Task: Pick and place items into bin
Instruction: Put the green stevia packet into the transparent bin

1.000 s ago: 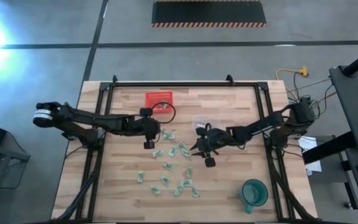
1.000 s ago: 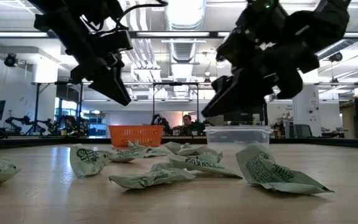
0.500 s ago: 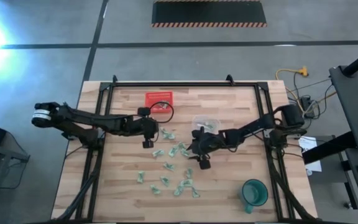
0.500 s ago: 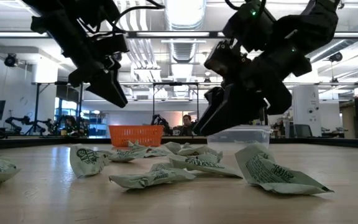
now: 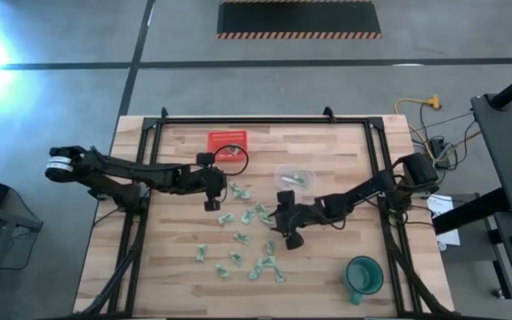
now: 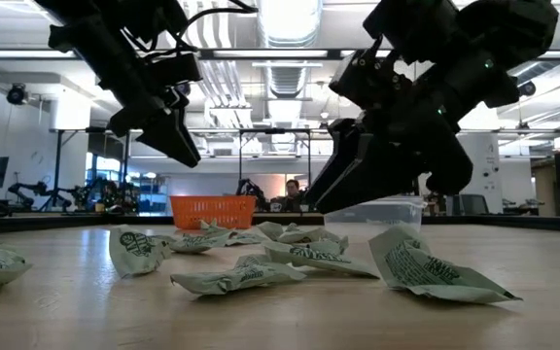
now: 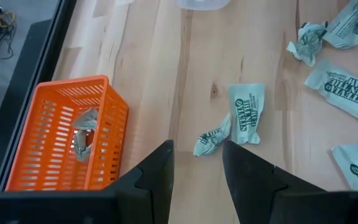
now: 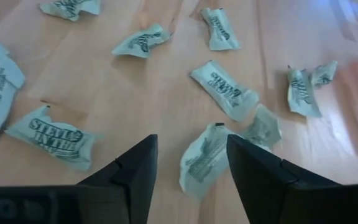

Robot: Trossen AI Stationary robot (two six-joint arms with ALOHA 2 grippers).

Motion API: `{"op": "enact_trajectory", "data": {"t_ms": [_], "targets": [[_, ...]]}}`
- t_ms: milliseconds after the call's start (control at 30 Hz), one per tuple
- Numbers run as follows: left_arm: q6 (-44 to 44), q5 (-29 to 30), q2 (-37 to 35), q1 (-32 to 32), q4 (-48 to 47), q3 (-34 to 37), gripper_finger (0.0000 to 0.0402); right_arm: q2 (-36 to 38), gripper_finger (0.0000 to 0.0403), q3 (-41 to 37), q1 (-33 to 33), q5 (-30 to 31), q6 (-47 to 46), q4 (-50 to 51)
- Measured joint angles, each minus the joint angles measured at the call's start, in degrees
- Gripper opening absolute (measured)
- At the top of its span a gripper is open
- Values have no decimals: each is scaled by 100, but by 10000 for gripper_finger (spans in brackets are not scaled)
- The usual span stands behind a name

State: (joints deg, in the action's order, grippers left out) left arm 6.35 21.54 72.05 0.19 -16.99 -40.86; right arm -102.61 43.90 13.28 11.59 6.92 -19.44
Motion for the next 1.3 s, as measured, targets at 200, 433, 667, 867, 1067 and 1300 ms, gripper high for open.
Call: {"op": "enact_trajectory", "data": {"t_ms": [200, 433, 667, 867, 1067, 1300], "targets": [[-4, 0, 0, 0, 7, 0, 121, -226, 170, -6, 1, 10, 7, -92], [-4, 0, 0, 0, 9, 0, 121, -529, 159, 101, 6, 66, 61, -198], [-4, 0, 0, 0, 2, 0, 121, -540, 127, 98, -4, 344, 61, -163], [-2, -1, 0, 0, 4, 0, 121, -540, 77, 94, -4, 344, 61, -39], [-4, 0, 0, 0, 4, 0, 121, -540, 23, 94, -4, 344, 75, -4], [-4, 0, 0, 0, 4, 0, 121, -410, 9, 140, -4, 359, 171, -2]]}}
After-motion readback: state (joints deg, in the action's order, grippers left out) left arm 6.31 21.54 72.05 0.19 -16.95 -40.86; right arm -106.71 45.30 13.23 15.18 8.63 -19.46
